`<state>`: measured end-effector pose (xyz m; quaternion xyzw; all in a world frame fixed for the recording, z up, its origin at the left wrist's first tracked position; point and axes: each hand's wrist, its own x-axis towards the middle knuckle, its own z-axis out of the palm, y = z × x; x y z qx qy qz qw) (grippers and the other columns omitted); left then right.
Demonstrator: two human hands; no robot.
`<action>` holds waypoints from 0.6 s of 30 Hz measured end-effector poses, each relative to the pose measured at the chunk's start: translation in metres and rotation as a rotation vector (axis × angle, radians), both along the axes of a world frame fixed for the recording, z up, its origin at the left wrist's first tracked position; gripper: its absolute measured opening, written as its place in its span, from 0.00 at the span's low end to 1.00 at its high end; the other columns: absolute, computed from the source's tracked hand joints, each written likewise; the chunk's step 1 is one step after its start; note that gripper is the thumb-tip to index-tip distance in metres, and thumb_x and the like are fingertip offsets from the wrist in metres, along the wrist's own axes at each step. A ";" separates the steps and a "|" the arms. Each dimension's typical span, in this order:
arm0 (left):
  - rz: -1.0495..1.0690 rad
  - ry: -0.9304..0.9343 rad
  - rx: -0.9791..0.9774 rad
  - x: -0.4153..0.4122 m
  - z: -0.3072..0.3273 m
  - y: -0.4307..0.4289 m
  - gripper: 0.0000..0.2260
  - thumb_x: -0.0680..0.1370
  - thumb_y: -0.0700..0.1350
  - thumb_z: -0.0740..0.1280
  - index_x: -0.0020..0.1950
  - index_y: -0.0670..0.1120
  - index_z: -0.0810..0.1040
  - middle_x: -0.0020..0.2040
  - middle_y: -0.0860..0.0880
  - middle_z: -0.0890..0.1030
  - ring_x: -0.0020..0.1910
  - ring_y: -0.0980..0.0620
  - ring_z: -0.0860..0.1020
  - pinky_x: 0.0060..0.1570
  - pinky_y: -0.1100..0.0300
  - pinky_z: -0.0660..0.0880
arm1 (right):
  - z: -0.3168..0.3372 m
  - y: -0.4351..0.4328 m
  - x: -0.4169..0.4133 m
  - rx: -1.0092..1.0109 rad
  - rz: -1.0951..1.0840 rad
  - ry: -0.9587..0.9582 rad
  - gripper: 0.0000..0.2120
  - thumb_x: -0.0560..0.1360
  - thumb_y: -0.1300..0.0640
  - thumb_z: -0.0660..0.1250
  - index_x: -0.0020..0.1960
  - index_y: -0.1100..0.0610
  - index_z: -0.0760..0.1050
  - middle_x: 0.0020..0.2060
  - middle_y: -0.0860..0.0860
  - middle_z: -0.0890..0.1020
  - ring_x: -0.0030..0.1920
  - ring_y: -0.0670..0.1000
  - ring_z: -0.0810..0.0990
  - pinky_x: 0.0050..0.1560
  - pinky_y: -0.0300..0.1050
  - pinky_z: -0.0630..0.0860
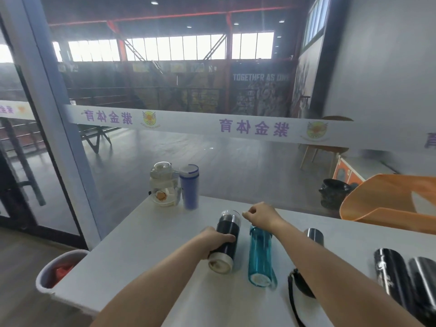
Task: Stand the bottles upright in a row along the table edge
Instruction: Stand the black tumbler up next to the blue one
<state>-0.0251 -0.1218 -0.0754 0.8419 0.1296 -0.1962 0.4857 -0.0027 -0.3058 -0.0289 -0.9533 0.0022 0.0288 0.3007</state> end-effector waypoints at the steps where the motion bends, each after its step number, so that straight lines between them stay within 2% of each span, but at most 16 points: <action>1: 0.032 -0.023 -0.018 0.002 -0.001 0.001 0.28 0.72 0.56 0.77 0.63 0.45 0.69 0.51 0.44 0.80 0.45 0.47 0.82 0.46 0.51 0.82 | -0.001 0.003 0.002 0.011 -0.009 0.034 0.21 0.78 0.41 0.65 0.56 0.58 0.81 0.50 0.53 0.84 0.48 0.51 0.81 0.51 0.46 0.77; 3: 0.056 -0.100 -0.084 0.009 -0.005 0.005 0.28 0.73 0.56 0.76 0.64 0.45 0.71 0.52 0.45 0.82 0.46 0.48 0.82 0.49 0.51 0.82 | -0.002 0.011 0.005 0.042 -0.033 0.105 0.28 0.76 0.36 0.65 0.60 0.59 0.79 0.51 0.53 0.85 0.48 0.52 0.83 0.52 0.48 0.79; 5: 0.043 -0.186 -0.171 0.014 -0.006 0.008 0.27 0.73 0.54 0.77 0.65 0.45 0.72 0.54 0.47 0.83 0.50 0.48 0.82 0.54 0.50 0.81 | -0.004 0.018 0.011 0.204 -0.026 0.170 0.34 0.73 0.34 0.67 0.68 0.59 0.72 0.57 0.55 0.83 0.50 0.52 0.83 0.50 0.47 0.80; 6: 0.032 -0.228 -0.199 0.016 -0.005 0.009 0.26 0.73 0.52 0.77 0.65 0.46 0.72 0.55 0.48 0.82 0.52 0.48 0.82 0.55 0.50 0.80 | -0.004 0.023 0.013 0.316 -0.009 0.193 0.35 0.73 0.35 0.69 0.70 0.57 0.70 0.60 0.55 0.81 0.52 0.52 0.82 0.52 0.47 0.80; 9: -0.003 -0.337 -0.254 0.020 -0.007 0.011 0.26 0.73 0.48 0.78 0.65 0.49 0.70 0.58 0.50 0.80 0.55 0.48 0.81 0.52 0.54 0.80 | 0.000 0.033 0.019 0.498 0.021 0.165 0.26 0.71 0.40 0.74 0.63 0.50 0.72 0.59 0.51 0.80 0.57 0.53 0.80 0.59 0.52 0.80; 12: -0.015 -0.422 -0.271 0.024 -0.014 0.015 0.28 0.72 0.46 0.78 0.67 0.49 0.69 0.62 0.51 0.80 0.56 0.51 0.81 0.50 0.57 0.80 | -0.001 0.040 0.026 0.521 0.061 0.084 0.20 0.69 0.46 0.78 0.56 0.47 0.74 0.53 0.46 0.82 0.53 0.50 0.80 0.56 0.53 0.81; 14: -0.025 -0.451 -0.260 0.028 -0.017 0.021 0.28 0.73 0.44 0.78 0.69 0.50 0.70 0.64 0.53 0.79 0.58 0.52 0.81 0.53 0.57 0.79 | -0.004 0.042 0.032 0.490 0.083 0.016 0.20 0.66 0.48 0.80 0.53 0.45 0.74 0.49 0.44 0.82 0.50 0.47 0.81 0.55 0.53 0.82; 16: -0.053 -0.452 -0.238 0.034 -0.017 0.030 0.29 0.72 0.42 0.77 0.70 0.52 0.70 0.68 0.53 0.78 0.61 0.51 0.79 0.60 0.52 0.79 | -0.010 0.043 0.038 0.461 0.080 -0.049 0.25 0.64 0.48 0.81 0.56 0.47 0.74 0.50 0.44 0.81 0.51 0.48 0.81 0.55 0.50 0.81; 18: -0.100 -0.437 -0.134 0.041 -0.017 0.042 0.31 0.73 0.44 0.77 0.72 0.54 0.70 0.71 0.53 0.76 0.65 0.51 0.77 0.66 0.50 0.75 | -0.015 0.046 0.043 0.467 0.070 -0.091 0.28 0.65 0.50 0.81 0.60 0.48 0.73 0.53 0.45 0.81 0.52 0.46 0.79 0.51 0.42 0.78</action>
